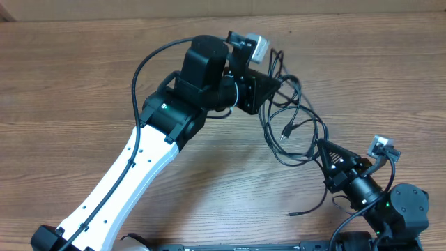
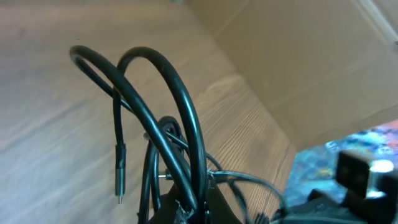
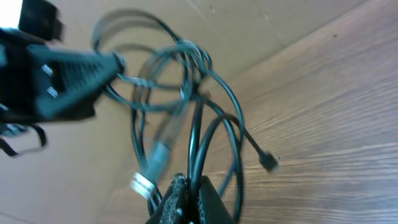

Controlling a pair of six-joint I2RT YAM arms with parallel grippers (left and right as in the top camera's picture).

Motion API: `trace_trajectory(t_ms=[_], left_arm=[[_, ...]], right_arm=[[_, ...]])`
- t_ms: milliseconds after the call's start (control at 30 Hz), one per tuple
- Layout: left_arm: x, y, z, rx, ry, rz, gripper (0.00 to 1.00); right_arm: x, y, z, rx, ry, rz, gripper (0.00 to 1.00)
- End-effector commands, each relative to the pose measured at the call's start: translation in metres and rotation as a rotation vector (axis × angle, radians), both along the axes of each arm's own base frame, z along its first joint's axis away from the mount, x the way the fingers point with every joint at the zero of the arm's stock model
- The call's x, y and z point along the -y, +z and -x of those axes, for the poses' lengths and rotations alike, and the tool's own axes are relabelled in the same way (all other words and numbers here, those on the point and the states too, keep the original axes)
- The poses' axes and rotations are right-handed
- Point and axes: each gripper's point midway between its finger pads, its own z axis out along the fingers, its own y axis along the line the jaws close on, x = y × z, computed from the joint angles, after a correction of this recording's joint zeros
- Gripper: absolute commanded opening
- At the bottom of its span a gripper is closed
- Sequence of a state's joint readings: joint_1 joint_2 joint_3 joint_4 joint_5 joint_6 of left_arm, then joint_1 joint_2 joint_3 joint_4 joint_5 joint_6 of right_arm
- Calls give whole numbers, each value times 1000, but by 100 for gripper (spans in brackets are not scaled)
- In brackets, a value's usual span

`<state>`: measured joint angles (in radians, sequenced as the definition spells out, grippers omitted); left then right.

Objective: Untangle cables

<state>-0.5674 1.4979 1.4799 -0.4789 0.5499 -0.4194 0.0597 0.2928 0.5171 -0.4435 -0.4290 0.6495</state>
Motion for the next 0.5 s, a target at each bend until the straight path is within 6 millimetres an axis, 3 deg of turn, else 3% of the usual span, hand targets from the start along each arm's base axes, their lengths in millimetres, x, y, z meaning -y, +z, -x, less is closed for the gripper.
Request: trace_trajectory(t_ms=[0,267,467], left_arm=[[-12,3,-3,28,39,-50,4],[-22,-16,3,39,9,-149,4],[-69,-47,-17,-74,227,-294,4]], right_arm=[[0,11,0,5,-6,-65,4],[13,9,-6,-16,-95,-95,4],[34,-7,-12,-102,-243,-141,4]])
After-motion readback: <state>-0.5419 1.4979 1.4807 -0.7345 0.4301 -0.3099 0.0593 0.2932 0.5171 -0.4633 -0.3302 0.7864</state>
